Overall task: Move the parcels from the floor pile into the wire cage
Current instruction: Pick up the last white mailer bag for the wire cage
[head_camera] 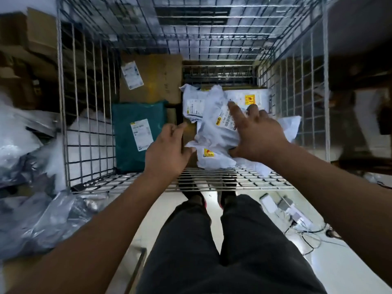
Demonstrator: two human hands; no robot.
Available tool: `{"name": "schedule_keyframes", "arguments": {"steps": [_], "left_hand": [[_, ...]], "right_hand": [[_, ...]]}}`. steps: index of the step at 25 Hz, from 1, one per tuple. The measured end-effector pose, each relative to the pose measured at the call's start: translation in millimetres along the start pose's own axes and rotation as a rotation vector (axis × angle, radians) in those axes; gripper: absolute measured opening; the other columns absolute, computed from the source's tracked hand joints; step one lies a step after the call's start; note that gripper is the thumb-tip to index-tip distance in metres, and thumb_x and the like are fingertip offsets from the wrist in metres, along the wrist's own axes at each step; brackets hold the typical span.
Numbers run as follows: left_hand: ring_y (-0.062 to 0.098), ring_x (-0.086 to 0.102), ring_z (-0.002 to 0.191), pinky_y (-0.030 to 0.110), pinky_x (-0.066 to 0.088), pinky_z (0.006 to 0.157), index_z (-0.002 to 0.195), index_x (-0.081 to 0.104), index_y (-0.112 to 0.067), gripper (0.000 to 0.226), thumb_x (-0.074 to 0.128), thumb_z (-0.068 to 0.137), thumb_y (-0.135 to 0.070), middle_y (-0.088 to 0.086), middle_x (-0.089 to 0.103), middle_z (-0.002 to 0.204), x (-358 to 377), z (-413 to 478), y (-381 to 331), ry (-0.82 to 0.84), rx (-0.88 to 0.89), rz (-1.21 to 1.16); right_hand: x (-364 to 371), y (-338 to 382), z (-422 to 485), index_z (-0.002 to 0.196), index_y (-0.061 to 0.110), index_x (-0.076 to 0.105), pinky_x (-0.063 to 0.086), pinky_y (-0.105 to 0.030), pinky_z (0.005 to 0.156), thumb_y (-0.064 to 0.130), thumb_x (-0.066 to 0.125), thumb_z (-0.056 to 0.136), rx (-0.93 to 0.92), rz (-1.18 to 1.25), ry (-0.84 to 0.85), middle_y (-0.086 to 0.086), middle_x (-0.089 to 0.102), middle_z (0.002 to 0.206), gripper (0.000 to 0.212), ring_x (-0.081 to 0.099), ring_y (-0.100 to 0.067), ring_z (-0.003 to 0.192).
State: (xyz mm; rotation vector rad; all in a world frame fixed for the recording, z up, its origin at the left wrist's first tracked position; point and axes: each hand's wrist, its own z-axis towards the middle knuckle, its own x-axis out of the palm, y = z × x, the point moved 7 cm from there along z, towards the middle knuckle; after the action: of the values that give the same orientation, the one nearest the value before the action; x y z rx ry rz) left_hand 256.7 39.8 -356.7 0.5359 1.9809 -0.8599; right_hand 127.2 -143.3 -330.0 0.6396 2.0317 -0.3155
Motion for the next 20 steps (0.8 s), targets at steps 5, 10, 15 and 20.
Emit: {"name": "schedule_keyframes", "arguments": {"steps": [5,10,15,20], "left_hand": [[0.033,0.059,0.119,0.046,0.055,0.088,0.153,0.039,-0.025,0.067,0.064,0.096,-0.047,0.008,0.04,0.145,46.5,32.0,48.8,0.116,-0.207,0.009],[0.035,0.058,0.12,0.047,0.052,0.089,0.153,0.04,-0.028,0.063,0.065,0.096,-0.041,0.008,0.04,0.146,87.4,47.0,64.5,0.183,-0.266,0.046],[0.038,0.058,0.12,0.05,0.051,0.092,0.149,0.044,-0.027,0.057,0.062,0.097,-0.039,0.01,0.041,0.146,125.7,65.1,85.7,0.275,-0.351,0.046],[0.035,0.057,0.122,0.048,0.05,0.091,0.148,0.046,-0.029,0.053,0.059,0.097,-0.035,0.008,0.044,0.142,122.0,71.5,106.9,0.181,-0.422,-0.013]], "right_hand": [[72.6,17.2,81.7,0.16,0.029,0.002,0.05,-0.048,0.086,0.061,0.08,0.066,-0.219,-0.091,0.118,-0.024,0.039,0.141,0.126,0.05,-0.044,0.119],[148.5,20.6,121.5,0.161,0.028,-0.001,0.05,-0.047,0.089,0.059,0.08,0.067,-0.299,-0.147,0.245,-0.024,0.034,0.15,0.128,0.048,-0.043,0.126],[209.6,15.5,135.8,0.161,0.028,0.001,0.05,-0.049,0.09,0.061,0.079,0.066,-0.157,0.022,0.338,-0.023,0.034,0.148,0.128,0.048,-0.042,0.124],[234.5,57.3,160.6,0.16,0.024,-0.001,0.045,-0.049,0.099,0.073,0.073,0.066,0.19,0.468,0.351,-0.025,0.032,0.149,0.13,0.046,-0.044,0.129]]}}
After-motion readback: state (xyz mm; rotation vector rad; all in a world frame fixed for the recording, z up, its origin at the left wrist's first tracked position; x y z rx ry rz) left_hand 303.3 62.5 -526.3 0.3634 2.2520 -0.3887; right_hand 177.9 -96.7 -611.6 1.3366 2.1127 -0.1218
